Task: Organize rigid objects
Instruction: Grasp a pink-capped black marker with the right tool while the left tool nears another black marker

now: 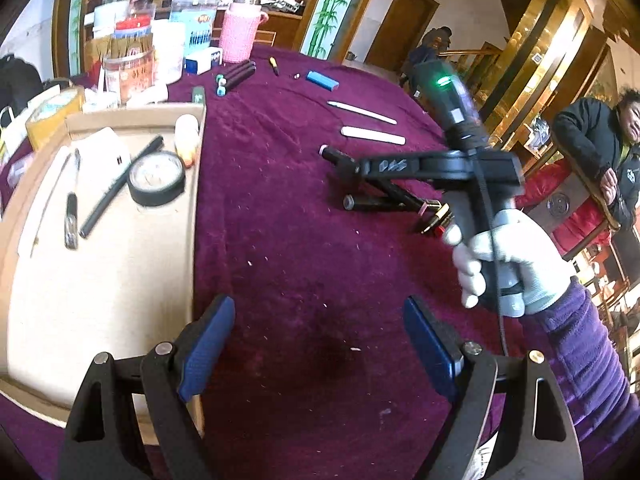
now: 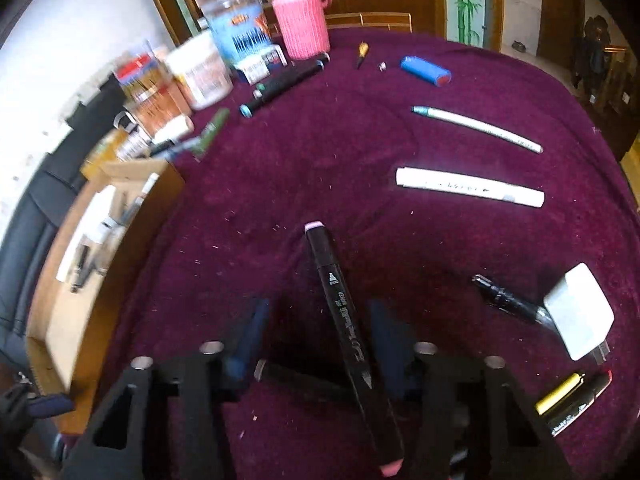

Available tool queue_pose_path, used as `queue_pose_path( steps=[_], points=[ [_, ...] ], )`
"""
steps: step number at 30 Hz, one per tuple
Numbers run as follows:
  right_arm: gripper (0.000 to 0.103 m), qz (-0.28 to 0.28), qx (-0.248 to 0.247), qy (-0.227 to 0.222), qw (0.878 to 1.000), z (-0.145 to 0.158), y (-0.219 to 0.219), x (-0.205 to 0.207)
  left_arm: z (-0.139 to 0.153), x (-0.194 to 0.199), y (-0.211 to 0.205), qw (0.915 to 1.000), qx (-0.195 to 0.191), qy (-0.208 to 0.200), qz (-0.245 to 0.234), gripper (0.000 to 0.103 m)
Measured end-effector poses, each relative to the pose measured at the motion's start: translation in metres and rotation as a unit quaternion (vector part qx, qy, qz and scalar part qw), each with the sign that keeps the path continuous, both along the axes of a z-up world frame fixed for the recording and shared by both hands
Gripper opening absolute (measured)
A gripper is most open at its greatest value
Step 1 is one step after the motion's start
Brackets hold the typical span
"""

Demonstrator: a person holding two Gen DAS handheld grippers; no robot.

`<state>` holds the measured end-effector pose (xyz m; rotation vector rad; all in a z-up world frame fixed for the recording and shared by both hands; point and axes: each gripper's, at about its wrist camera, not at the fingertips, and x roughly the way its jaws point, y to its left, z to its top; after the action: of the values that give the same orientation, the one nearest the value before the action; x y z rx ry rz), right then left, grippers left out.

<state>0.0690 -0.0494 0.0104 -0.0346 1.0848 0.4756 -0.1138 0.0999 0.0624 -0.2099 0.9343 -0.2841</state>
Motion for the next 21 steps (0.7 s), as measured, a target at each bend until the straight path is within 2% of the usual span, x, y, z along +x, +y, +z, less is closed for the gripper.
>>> queue_pose_path(
  steps=[1,4,7,11,14,17,19,21],
  points=[
    [0.031,-0.007,-0.009,0.002,1.0,-0.004,0.0,0.003,0.004,0.002,-0.001,1.0,0.006,-0.006,-0.005,0.085],
    [0.016,-0.018,-0.007,-0.002,1.0,-0.004,-0.004,0.006,0.013,0.01,-0.009,0.9992,0.028,-0.016,-0.024,0.085],
    [0.015,-0.032,0.022,-0.008,0.999,0.001,-0.017,0.002,0.019,0.021,-0.024,0.9973,0.045,-0.023,-0.052,0.085],
    [0.015,-0.069,0.119,-0.032,0.99,0.02,-0.065,-0.018,0.02,0.037,-0.053,0.9902,0.085,-0.048,-0.1,0.085],
    [0.016,-0.088,0.204,-0.051,0.974,0.032,-0.107,-0.035,0.012,0.058,-0.086,0.9752,0.13,-0.073,-0.164,0.085],
    [0.016,-0.104,0.247,-0.066,0.961,0.036,-0.137,-0.043,-0.005,0.084,-0.116,0.9618,0.162,-0.058,-0.213,0.084],
    [0.016,-0.117,0.278,-0.062,0.951,0.03,-0.151,-0.043,-0.018,0.1,-0.133,0.9531,0.189,-0.048,-0.231,0.076],
    [0.016,-0.129,0.315,-0.046,0.939,0.019,-0.163,-0.04,-0.031,0.116,-0.149,0.9421,0.217,-0.035,-0.253,0.055]
  ],
)
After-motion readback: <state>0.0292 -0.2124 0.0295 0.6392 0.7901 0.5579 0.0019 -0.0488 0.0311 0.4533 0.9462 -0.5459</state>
